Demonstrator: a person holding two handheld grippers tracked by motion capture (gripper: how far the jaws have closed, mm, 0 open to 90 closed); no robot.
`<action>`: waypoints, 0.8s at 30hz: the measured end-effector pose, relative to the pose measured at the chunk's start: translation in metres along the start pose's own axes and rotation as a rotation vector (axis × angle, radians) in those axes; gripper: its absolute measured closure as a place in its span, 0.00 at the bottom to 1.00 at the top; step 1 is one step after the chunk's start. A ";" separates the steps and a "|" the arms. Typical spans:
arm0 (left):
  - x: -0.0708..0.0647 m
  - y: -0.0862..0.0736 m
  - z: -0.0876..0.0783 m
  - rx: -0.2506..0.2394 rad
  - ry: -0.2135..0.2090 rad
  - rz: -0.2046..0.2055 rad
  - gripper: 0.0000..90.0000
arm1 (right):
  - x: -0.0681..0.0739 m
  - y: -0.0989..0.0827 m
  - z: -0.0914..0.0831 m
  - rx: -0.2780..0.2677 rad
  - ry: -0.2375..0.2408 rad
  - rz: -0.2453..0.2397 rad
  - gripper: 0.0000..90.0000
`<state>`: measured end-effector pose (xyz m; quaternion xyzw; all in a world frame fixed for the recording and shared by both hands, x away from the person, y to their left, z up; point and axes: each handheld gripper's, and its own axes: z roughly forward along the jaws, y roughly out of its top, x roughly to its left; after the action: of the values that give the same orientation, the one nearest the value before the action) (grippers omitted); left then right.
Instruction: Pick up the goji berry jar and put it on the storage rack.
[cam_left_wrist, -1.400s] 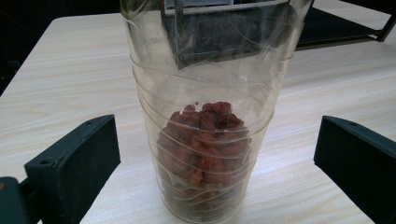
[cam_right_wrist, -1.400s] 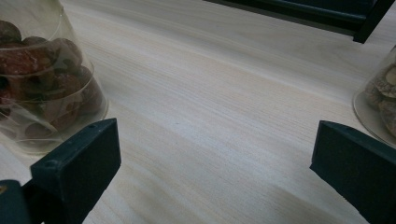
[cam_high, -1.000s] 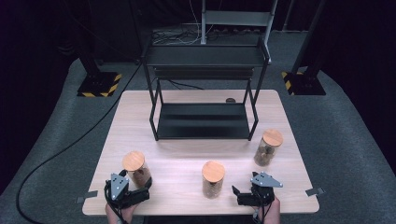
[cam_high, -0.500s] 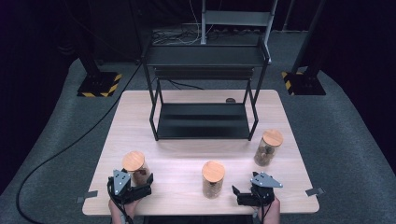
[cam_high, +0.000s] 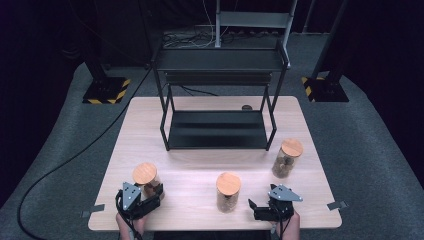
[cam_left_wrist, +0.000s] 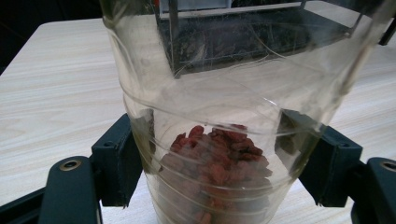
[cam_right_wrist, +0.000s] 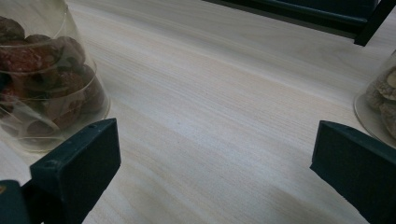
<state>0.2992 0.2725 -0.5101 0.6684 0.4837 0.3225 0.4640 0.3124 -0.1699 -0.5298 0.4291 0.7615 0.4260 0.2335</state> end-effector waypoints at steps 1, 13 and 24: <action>0.000 0.000 0.000 0.002 -0.002 0.002 0.27 | 0.000 0.000 0.000 -0.001 -0.001 0.000 0.00; -0.006 0.005 -0.002 -0.013 -0.037 0.015 0.27 | 0.001 0.000 0.000 0.005 0.002 -0.005 0.00; -0.009 0.015 -0.004 -0.001 -0.056 0.045 0.27 | 0.001 0.000 0.001 0.011 -0.004 -0.006 0.00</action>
<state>0.2983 0.2637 -0.4950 0.6877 0.4551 0.3144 0.4703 0.3128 -0.1686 -0.5300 0.4288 0.7647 0.4203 0.2338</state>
